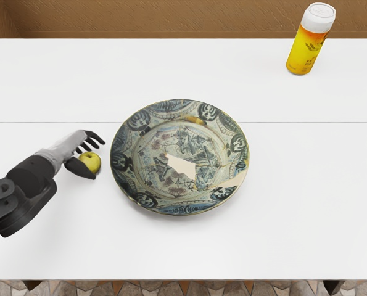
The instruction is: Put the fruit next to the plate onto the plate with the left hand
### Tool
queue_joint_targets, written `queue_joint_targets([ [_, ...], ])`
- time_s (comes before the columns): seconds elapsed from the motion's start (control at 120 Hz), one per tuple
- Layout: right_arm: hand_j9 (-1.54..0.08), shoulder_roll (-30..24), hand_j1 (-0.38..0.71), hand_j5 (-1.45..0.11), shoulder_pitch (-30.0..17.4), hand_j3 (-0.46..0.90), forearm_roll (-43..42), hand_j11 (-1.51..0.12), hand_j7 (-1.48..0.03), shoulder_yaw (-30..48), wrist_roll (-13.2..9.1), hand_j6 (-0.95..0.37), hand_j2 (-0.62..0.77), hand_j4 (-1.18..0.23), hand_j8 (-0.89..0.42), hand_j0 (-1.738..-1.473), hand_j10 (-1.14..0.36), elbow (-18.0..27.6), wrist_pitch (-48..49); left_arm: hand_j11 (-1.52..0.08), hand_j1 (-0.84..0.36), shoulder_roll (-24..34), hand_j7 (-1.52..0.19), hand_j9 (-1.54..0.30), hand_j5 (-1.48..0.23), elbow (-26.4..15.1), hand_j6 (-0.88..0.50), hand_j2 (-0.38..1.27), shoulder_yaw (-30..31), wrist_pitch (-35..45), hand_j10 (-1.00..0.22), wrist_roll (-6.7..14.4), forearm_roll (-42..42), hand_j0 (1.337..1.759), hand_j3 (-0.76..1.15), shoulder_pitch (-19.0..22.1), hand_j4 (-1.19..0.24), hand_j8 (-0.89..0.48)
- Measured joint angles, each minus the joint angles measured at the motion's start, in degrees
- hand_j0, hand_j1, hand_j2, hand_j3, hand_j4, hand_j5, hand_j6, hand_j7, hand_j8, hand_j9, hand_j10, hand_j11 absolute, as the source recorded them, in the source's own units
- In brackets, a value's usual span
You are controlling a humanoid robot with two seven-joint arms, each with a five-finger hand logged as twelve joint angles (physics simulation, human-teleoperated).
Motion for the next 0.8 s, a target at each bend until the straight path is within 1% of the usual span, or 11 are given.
queue_joint_targets([
  [0.467, 0.00, 0.0, -0.35, 0.00, 0.0, 0.00, 0.0, 0.00, 0.00, 0.0, 0.0, 0.00, 0.00, 0.00, 0.00, -1.658, 0.00, 0.2, 0.0, -0.62, -0.22, 0.1, -0.62, -0.62, -0.62, 0.0, -0.48, 0.10, 0.0, 0.0, -0.48, 0.0, 0.0, 1.658, 0.00, 0.7, -0.48, -0.48],
  [0.608, 0.00, 0.0, -0.35, 0.00, 0.0, 0.00, 0.0, 0.00, 0.00, 0.0, 0.0, 0.00, 0.00, 0.00, 0.00, -1.658, 0.00, 0.3, 0.0, -0.68, -0.25, 0.1, -0.68, -0.68, -0.68, 0.0, -0.52, 0.16, 0.0, 0.0, -0.52, 0.0, 0.0, 1.657, 0.00, 0.7, -0.52, -0.48],
  [0.8, 0.00, 0.0, -0.35, 0.00, 0.0, 0.00, 0.0, 0.00, 0.00, 0.0, 0.0, 0.00, 0.00, 0.00, 0.00, -1.658, 0.00, 0.3, 0.0, -0.75, -0.27, 0.2, -0.74, -0.75, -0.74, 0.0, -0.53, 0.26, -0.1, 0.0, -0.58, 0.0, 0.1, 1.656, 0.00, 0.7, -0.58, -0.48],
])
